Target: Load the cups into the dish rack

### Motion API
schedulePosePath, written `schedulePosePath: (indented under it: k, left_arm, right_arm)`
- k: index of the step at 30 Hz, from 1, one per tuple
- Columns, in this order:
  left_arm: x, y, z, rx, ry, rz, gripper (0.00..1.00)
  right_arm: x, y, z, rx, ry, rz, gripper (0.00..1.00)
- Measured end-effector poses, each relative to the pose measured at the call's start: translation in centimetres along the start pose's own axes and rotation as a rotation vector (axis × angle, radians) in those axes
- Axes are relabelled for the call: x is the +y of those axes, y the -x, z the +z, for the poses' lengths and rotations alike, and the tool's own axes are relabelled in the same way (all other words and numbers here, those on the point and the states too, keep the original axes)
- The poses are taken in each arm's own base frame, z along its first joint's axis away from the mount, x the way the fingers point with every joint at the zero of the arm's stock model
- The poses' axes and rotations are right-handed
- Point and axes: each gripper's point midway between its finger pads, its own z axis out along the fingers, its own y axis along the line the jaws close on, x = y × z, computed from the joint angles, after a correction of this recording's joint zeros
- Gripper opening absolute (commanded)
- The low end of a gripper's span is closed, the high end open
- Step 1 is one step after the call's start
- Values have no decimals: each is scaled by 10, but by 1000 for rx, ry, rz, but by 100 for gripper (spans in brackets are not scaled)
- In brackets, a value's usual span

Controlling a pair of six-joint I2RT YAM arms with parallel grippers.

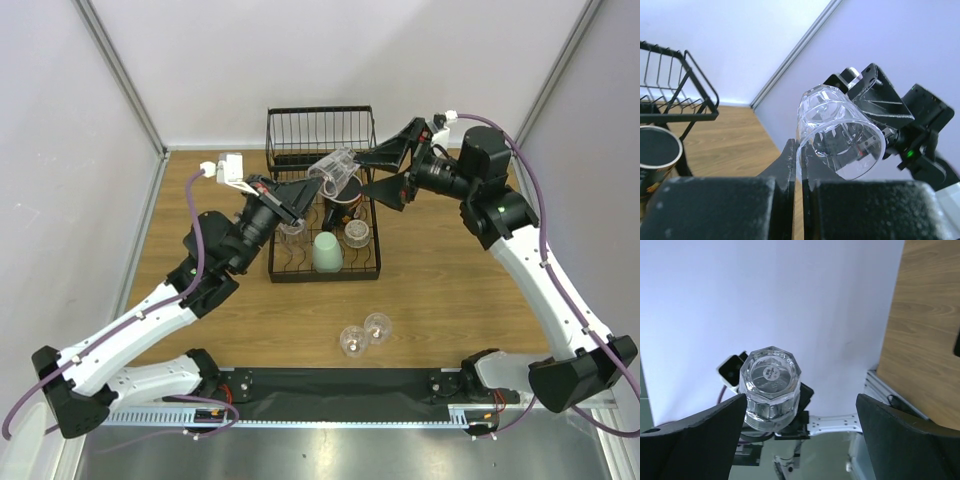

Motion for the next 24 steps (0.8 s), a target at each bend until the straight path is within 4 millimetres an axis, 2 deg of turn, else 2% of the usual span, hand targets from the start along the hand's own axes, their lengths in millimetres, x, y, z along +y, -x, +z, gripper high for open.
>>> schedulePosePath:
  k: [8,14,15,20,23,24]
  left_arm:
    - [-8,6,7,-39,-32,-35,0]
    - [-7,0,10,-24,-38,-47,0]
    - [-7,-1,10,-20,-39,-51,0]
    - [-3,-7,9,-2,-32,-54,0]
    - [-1,-5,10,-10,-24,-55,0]
    - [1,-5,10,-11,-19,-54,0]
  right_arm:
    - [23,-6,11,-27,63,44,91]
    - [27,-5,18,-45,75,71,76]
    - [28,-5,19,-47,76,74,70]
    - [29,-3,27,-50,84,85,57]
    - [27,-2,31,-47,85,88,28]
    - [28,-1,33,-45,87,87,8]
